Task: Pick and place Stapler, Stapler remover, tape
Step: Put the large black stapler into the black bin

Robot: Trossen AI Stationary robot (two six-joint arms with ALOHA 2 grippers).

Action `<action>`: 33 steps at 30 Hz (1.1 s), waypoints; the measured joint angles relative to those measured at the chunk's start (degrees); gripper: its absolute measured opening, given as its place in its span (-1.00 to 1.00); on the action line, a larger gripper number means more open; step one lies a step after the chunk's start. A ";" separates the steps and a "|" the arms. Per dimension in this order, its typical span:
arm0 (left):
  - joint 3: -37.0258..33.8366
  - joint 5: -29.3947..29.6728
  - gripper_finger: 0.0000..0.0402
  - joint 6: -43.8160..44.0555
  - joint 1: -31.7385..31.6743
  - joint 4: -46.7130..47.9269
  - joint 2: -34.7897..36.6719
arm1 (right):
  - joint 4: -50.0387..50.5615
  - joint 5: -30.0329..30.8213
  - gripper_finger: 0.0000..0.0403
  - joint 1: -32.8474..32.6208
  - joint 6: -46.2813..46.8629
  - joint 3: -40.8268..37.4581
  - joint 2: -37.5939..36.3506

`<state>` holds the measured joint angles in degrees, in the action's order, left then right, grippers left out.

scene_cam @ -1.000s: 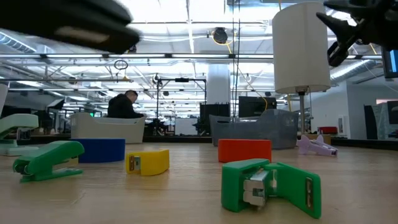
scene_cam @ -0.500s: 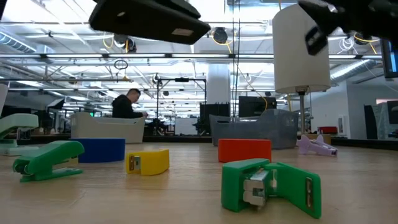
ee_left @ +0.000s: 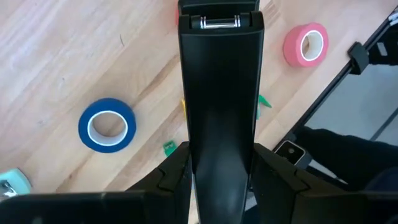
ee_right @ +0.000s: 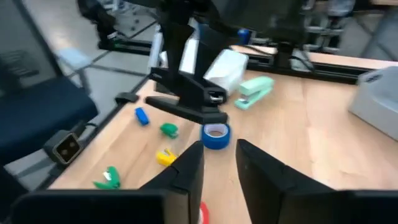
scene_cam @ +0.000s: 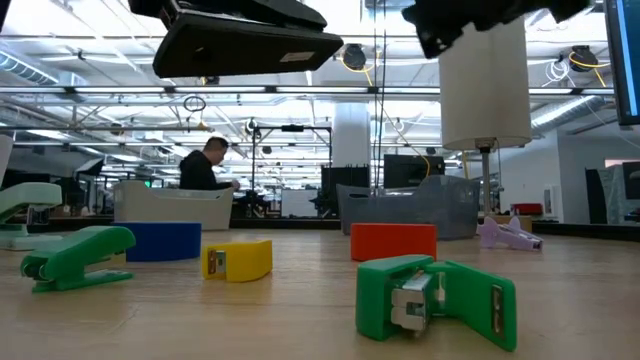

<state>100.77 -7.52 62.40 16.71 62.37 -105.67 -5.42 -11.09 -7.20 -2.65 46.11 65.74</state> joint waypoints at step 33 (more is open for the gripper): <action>0.00 3.17 -0.35 -4.78 0.41 0.17 -0.02 | 20.67 -14.45 0.27 6.02 -5.66 28.63 25.16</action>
<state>100.77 -4.35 57.62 17.12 62.54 -105.69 15.25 -25.54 -1.18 -8.32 74.74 90.90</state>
